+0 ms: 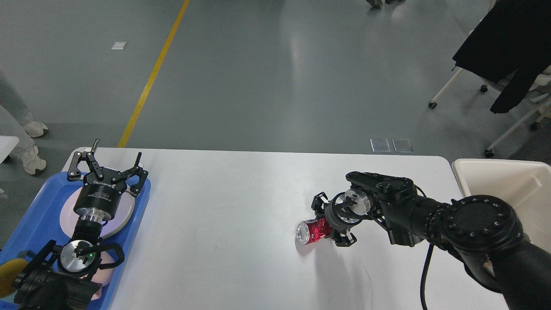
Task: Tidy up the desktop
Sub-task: 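Lower the right gripper and grasp the crushed red can, then carry the red can into the white bin and release it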
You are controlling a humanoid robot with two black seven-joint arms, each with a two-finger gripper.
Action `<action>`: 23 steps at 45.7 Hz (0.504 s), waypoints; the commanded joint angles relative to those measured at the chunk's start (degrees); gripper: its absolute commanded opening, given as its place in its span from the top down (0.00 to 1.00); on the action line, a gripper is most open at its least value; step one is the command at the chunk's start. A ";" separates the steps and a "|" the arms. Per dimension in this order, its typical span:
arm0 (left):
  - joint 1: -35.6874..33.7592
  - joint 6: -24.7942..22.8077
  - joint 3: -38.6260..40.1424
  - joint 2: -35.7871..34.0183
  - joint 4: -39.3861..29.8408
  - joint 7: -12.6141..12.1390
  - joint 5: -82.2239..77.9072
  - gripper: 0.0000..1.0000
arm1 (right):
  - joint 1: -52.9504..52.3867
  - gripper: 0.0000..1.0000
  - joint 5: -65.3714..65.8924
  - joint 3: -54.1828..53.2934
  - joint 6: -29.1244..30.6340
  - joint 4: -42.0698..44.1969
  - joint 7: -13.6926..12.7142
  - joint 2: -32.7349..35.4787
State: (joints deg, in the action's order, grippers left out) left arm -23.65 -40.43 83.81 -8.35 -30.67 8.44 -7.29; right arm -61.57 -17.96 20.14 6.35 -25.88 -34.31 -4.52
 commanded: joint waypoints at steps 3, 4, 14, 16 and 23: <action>-0.08 0.00 0.03 0.00 -0.01 0.00 0.00 0.03 | -4.25 1.00 0.03 0.42 -1.51 -5.57 -0.05 2.50; 0.00 0.00 -0.05 0.00 -0.01 0.00 0.00 0.03 | -5.21 1.00 0.03 0.68 -1.86 -7.06 -0.05 3.11; -0.09 0.00 0.03 0.00 -0.01 0.00 0.00 0.03 | -16.02 1.00 0.64 10.86 -1.43 -22.70 -0.14 11.37; 0.00 0.00 0.03 0.00 -0.01 0.00 0.00 0.03 | -19.18 1.00 0.29 14.82 -1.08 -26.39 0.12 12.25; -0.09 0.00 0.03 0.00 -0.01 0.00 0.00 0.03 | -31.05 1.00 0.03 23.17 3.74 -38.79 0.74 15.07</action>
State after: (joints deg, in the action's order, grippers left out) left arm -23.72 -40.43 83.82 -8.35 -30.65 8.44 -7.29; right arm -83.90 -17.80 37.24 5.92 -55.89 -33.96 8.60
